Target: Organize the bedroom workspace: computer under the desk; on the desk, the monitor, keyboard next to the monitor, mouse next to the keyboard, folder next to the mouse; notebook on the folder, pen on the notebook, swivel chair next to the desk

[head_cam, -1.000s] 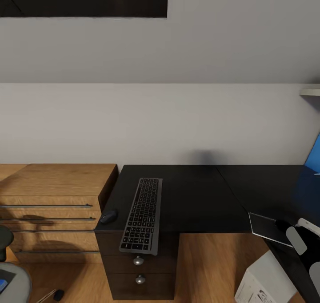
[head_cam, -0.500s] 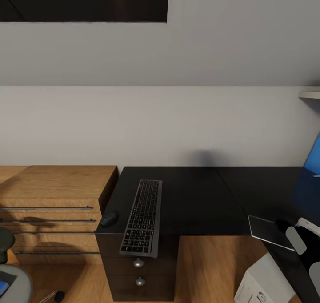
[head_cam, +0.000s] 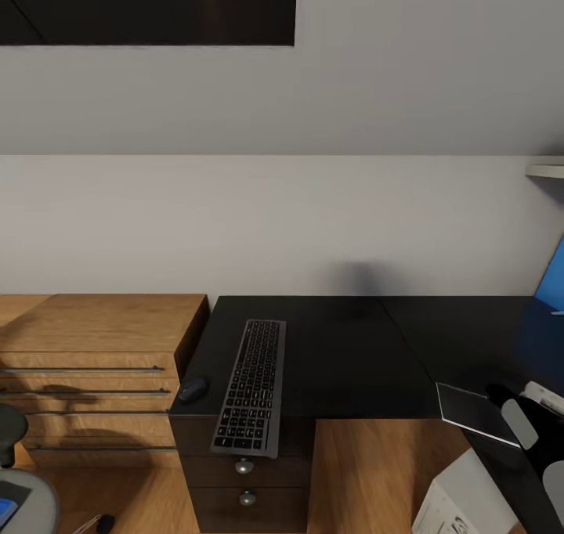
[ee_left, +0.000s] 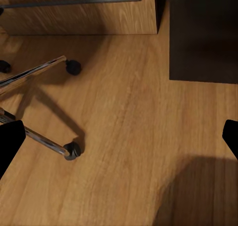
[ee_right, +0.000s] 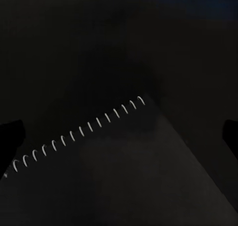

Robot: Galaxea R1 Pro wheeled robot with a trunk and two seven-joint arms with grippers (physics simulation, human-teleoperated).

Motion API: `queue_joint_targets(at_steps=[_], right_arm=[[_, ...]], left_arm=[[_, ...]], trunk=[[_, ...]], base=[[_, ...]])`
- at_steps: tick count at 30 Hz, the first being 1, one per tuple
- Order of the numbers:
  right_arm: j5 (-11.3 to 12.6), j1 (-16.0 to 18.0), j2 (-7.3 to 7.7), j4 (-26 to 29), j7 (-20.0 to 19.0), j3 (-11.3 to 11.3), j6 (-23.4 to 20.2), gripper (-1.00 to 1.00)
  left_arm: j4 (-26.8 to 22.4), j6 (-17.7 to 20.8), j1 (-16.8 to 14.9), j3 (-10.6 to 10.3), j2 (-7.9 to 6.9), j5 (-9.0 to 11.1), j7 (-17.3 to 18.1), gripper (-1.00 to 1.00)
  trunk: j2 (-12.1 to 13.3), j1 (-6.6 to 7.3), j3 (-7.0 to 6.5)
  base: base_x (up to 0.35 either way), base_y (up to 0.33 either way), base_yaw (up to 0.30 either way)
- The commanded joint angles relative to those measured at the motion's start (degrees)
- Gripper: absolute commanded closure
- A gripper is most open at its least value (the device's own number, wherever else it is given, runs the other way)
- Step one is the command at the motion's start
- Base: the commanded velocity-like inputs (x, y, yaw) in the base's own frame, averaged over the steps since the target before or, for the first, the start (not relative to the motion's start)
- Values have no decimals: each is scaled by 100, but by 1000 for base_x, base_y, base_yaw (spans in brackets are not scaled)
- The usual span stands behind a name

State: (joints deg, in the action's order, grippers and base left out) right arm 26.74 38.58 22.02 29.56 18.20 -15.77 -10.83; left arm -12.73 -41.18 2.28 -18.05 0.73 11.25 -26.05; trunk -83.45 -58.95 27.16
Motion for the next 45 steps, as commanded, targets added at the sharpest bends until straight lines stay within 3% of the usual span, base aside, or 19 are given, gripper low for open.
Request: queue_joint_targets(at_steps=[1,9,19,28,38,45], right_arm=[[35,1,-5,20,26,8,-18,-100],[-27,1,-95,38,26,38,49,-100],[-435,1,-204,32,38,39,113,-100],[-514,1,-215,21,50,39,114,-100],[-839,1,-210,-39,79,47,77,-100],[-886,1,-197,-134,142,50,46,-100]], left_arm=[[-10,-11,1,-50,-3,53,-23,-100],[-10,-5,1,-50,-3,53,-23,-100],[-8,11,1,-50,-3,53,-23,-100],[-7,4,1,-50,-3,53,-23,-100],[-9,-5,1,-50,-3,53,-23,-100],[-9,-12,1,-53,3,53,-23,-100]], trunk=[[-3,0,5],[-3,0,5],[-3,0,5],[-3,0,5],[-3,0,5],[-3,0,5]], base=[[0,0,0],[124,0,0],[292,0,0],[83,0,0],[7,0,0],[0,0,0]])
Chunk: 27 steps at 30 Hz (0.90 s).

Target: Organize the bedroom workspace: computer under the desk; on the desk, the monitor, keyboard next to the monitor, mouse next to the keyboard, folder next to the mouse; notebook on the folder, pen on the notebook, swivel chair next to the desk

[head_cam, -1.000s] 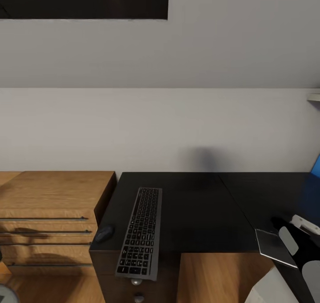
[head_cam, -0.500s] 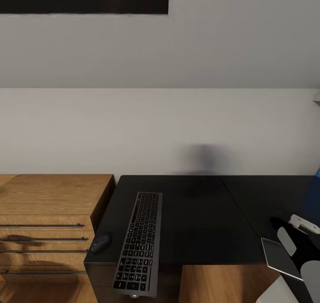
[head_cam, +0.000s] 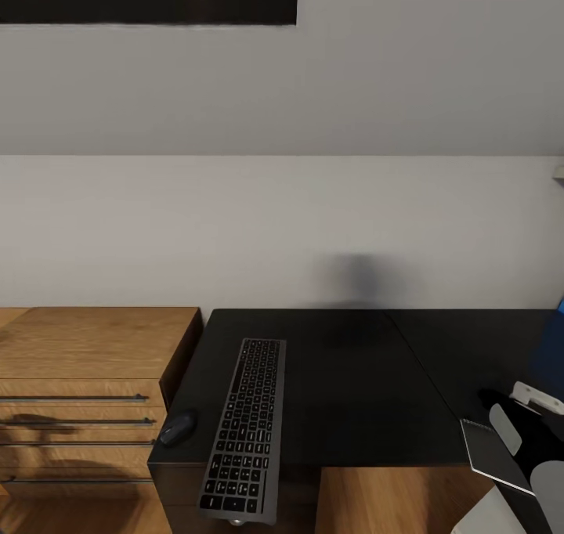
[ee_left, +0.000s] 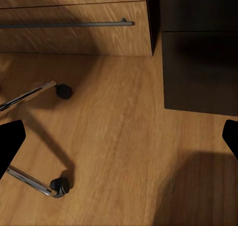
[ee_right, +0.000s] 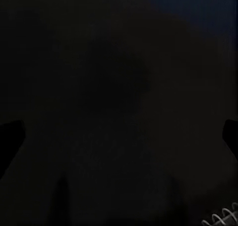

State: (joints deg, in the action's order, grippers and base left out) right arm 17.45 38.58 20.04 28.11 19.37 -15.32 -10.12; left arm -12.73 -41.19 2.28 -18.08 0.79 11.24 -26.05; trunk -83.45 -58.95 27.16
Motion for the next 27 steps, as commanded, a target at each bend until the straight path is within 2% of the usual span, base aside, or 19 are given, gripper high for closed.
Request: queue_joint_targets(at_steps=[1,15,20,27], right_arm=[[41,1,4,5,36,6,-29,-100],[23,1,25,-13,158,12,-455,-100],[-62,1,24,-14,162,10,-509,-100],[-182,1,12,-15,163,6,-526,-100]], left_arm=[[-10,-11,1,-51,-2,53,-23,-100],[-10,-20,1,-63,10,48,-23,-100],[-10,-21,1,-72,15,45,-23,-100],[-10,-21,1,-74,27,45,-30,-100]], trunk=[[-3,0,5],[-3,0,5],[-3,0,5],[-284,-154,131]], base=[[0,0,0],[0,0,0],[0,0,0],[0,0,0]])
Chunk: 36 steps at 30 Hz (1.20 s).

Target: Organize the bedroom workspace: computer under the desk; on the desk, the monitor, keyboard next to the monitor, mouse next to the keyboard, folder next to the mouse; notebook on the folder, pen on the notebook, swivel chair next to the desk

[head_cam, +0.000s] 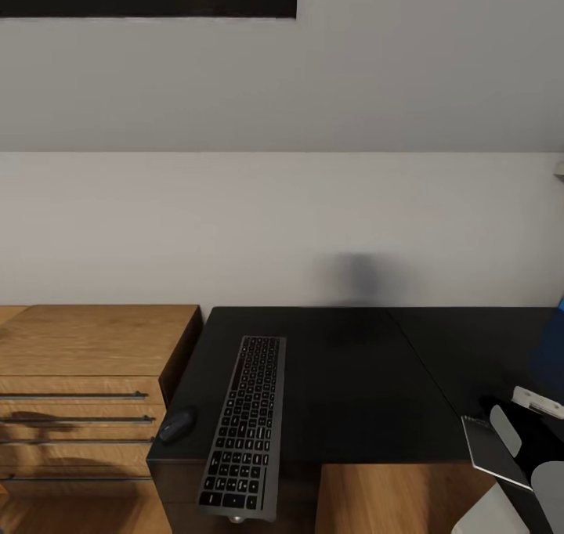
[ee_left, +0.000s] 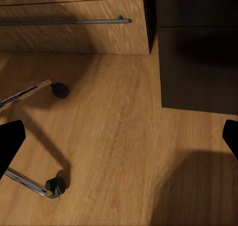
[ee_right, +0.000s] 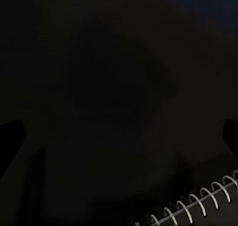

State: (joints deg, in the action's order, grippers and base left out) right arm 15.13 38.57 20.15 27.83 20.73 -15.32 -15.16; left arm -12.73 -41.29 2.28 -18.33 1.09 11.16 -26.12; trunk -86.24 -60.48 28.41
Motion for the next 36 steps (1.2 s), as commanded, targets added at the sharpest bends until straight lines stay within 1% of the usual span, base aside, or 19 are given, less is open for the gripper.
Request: queue_joint_targets(at_steps=[1,4,9,14,26,32,36], right_arm=[[46,1,0,12,27,5,-22,-100],[40,1,-1,12,27,7,-22,-100],[27,1,-10,12,27,10,-22,-100],[20,1,-14,12,27,12,-22,-100],[11,1,-20,12,27,12,-22,-100],[7,1,-20,12,27,12,-15,-100],[7,1,-20,16,27,15,-13,-100]], left_arm=[[-10,-11,1,-49,-1,53,-23,-100],[-10,-8,1,-49,0,53,-24,-100],[-10,-3,1,-50,3,53,-17,-100],[-10,-2,1,-49,5,53,-16,-100],[-10,-2,1,-47,-3,53,-14,-100],[-10,-2,1,-12,-27,60,-16,-100],[-10,-2,1,-10,-24,61,-16,-100]], trunk=[[-44,-23,23],[-165,-89,77],[-165,-89,77],[-365,-198,167],[-365,-198,167],[-365,-198,167],[-365,-198,167]], base=[[0,0,0],[0,0,0],[0,0,0],[0,0,0],[0,0,0],[-1,0,0],[-199,0,0]])
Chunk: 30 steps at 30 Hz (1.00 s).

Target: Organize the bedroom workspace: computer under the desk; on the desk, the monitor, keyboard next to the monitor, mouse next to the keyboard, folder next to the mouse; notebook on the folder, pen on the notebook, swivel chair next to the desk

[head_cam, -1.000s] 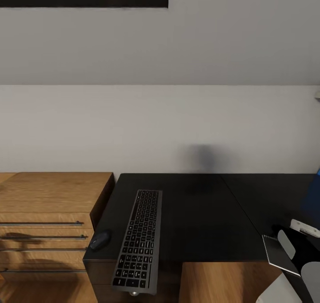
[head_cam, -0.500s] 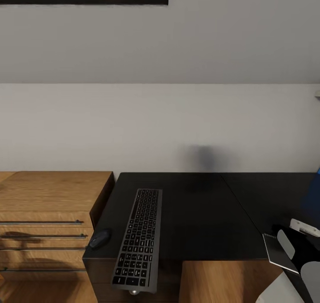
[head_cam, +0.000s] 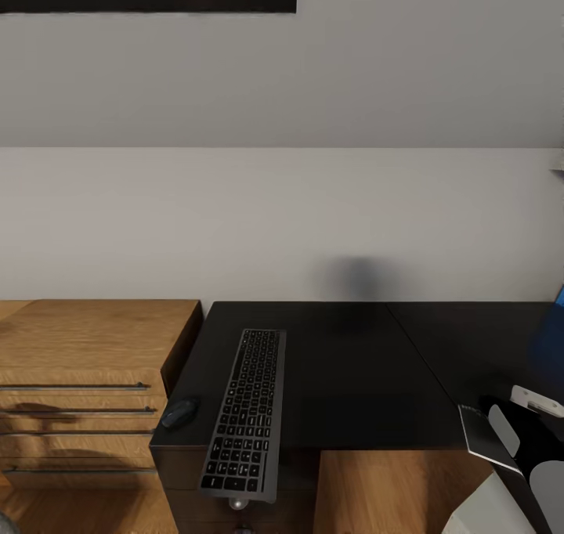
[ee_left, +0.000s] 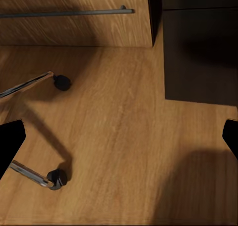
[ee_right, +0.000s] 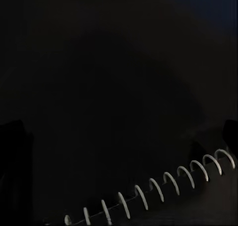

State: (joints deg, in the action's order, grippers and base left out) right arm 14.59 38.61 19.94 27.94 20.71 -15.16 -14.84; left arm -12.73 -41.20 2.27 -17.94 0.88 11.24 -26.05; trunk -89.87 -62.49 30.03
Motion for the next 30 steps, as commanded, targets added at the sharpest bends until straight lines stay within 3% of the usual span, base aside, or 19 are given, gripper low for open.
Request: queue_joint_targets(at_steps=[1,30], right_arm=[[61,-3,1,7,29,1,-45,-100],[61,-3,-8,10,25,4,-28,-100]], left_arm=[[-11,-10,1,-50,-2,53,-23,-100],[-11,-19,1,-60,0,53,-23,-100]], trunk=[[-3,2,6],[-3,2,6]], base=[[-193,0,0],[-58,25,0]])
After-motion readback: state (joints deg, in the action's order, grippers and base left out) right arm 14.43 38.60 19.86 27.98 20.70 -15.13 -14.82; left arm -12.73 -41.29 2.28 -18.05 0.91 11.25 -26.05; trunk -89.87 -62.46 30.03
